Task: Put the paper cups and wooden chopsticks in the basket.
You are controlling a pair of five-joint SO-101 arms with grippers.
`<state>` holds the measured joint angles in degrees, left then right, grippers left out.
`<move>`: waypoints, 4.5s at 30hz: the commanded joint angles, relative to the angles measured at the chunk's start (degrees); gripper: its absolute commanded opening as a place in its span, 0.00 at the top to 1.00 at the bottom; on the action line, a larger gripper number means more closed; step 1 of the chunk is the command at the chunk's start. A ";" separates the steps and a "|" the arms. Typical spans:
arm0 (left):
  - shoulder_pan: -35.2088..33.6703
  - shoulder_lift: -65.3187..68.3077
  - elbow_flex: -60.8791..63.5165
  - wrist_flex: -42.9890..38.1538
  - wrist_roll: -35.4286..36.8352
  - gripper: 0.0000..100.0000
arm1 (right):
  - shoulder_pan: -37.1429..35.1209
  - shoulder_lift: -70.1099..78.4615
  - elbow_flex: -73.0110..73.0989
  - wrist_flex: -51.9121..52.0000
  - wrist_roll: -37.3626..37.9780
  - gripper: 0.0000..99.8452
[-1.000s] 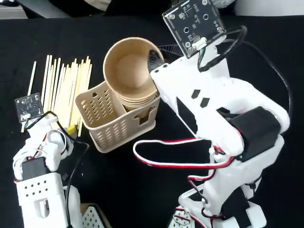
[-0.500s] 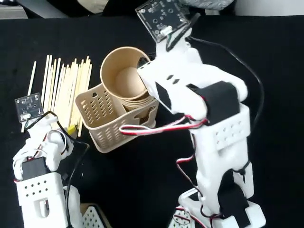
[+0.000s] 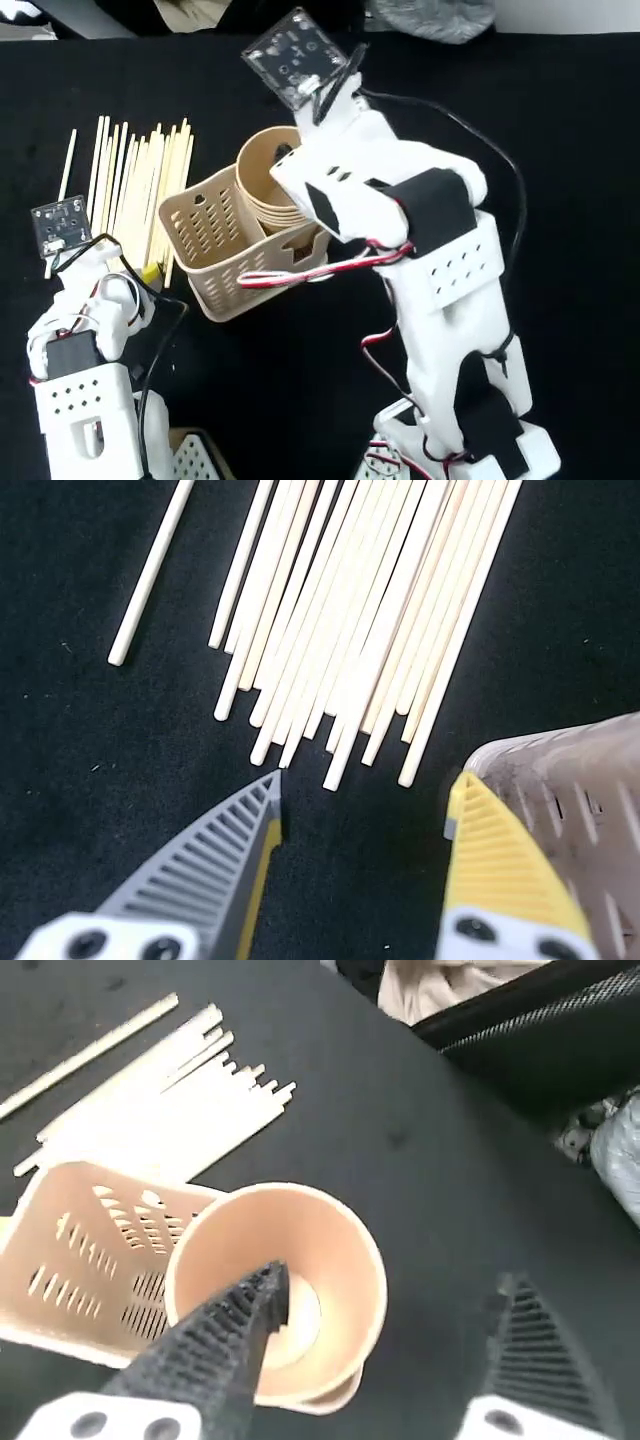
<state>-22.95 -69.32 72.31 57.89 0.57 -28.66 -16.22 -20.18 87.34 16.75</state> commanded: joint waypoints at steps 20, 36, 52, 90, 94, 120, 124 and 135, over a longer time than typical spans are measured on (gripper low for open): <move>0.04 -0.35 -0.40 -0.70 0.70 0.74 | 1.32 -21.93 61.58 -41.67 3.16 0.99; -0.48 -0.35 -2.07 -0.62 0.70 0.74 | 2.20 -24.48 32.48 -26.46 2.73 0.99; -6.99 0.35 -41.98 22.24 0.62 0.73 | 26.37 -14.29 4.09 3.69 2.46 0.99; 30.37 56.79 -69.41 26.29 7.47 0.97 | 40.09 -14.20 75.74 -57.67 -10.02 0.99; 30.55 60.57 -73.54 23.65 6.95 0.97 | 40.18 -14.20 75.56 -57.67 -10.37 0.99; 5.14 81.41 -108.97 42.81 -7.65 0.70 | 39.74 -14.11 77.32 -60.66 -10.46 0.99; 4.53 91.34 -111.69 42.73 -12.04 0.70 | 39.74 -14.11 77.32 -60.57 -10.46 0.99; 4.35 125.19 -135.52 41.93 -13.98 0.71 | 39.74 -14.11 77.76 -60.92 -10.46 0.99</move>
<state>-17.58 47.16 -52.26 100.00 -12.88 10.64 -30.55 57.89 27.82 6.64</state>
